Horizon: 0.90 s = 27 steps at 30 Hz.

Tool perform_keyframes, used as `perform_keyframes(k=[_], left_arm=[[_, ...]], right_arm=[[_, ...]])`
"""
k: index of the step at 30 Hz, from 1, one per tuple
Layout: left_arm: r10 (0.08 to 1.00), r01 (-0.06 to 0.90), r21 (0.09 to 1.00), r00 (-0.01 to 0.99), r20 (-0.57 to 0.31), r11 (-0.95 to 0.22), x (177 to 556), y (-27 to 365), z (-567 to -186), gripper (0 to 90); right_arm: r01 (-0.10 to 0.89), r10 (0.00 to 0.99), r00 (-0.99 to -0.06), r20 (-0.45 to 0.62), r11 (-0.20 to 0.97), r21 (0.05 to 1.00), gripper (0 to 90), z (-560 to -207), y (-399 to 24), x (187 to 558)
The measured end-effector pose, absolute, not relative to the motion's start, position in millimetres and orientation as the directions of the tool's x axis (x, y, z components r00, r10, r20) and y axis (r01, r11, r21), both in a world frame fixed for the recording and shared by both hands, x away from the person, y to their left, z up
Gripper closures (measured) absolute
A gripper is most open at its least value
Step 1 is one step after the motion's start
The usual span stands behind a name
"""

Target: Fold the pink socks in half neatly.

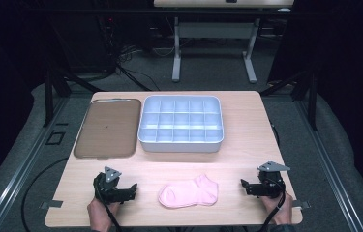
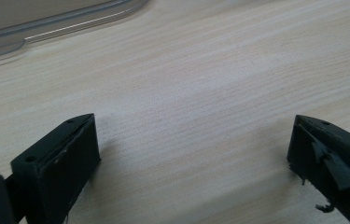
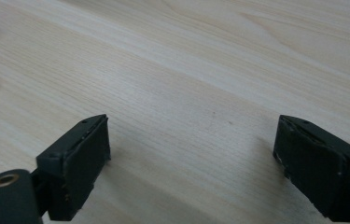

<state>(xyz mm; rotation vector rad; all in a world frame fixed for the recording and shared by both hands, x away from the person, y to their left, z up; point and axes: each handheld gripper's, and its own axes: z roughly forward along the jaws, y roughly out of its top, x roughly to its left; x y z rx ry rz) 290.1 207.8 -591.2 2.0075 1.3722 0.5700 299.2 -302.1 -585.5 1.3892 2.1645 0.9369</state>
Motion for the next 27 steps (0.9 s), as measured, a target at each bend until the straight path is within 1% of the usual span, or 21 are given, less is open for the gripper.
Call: perform_keyframes(k=[3,5,9,14,16,18,20,27], left_arm=[[0.927,0.636,0.723,0.375,0.015,-0.269,287.0,206.4,-588.8,0.0],[0.925,0.628,0.731,0.38,0.01,-0.266,284.8,204.6,-585.7,0.0],[0.913,0.612,0.744,0.408,-0.006,-0.268,279.2,199.2,-578.2,0.1],[0.889,0.602,0.751,0.456,-0.044,-0.272,274.1,187.7,-572.6,1.4],[0.875,0.602,0.748,0.48,-0.057,-0.281,273.1,182.3,-571.3,3.2],[0.862,0.6,0.746,0.502,-0.071,-0.288,272.3,176.9,-570.8,6.9],[0.85,0.601,0.744,0.519,-0.085,-0.293,271.7,171.4,-570.5,13.3],[0.814,0.592,0.742,0.571,-0.111,-0.314,270.8,157.1,-570.4,20.3]], right_arm=[[0.626,0.901,-0.432,0.031,0.274,0.73,11.3,-579.2,-300.0,294.2],[0.621,0.897,-0.44,0.041,0.271,0.736,11.5,-573.6,-296.6,290.8],[0.604,0.885,-0.464,0.043,0.28,0.747,12.4,-561.1,-286.1,282.7],[0.598,0.87,-0.488,0.074,0.271,0.754,14.0,-548.4,-270.3,274.5],[0.601,0.864,-0.496,0.082,0.274,0.751,14.3,-544.8,-264.2,272.7],[0.607,0.857,-0.505,0.102,0.268,0.748,15.3,-542.8,-258.3,271.7],[0.61,0.851,-0.513,0.115,0.268,0.746,16.5,-541.4,-252.6,271.0],[0.62,0.835,-0.534,0.135,0.278,0.734,24.5,-540.1,-235.1,268.7]])
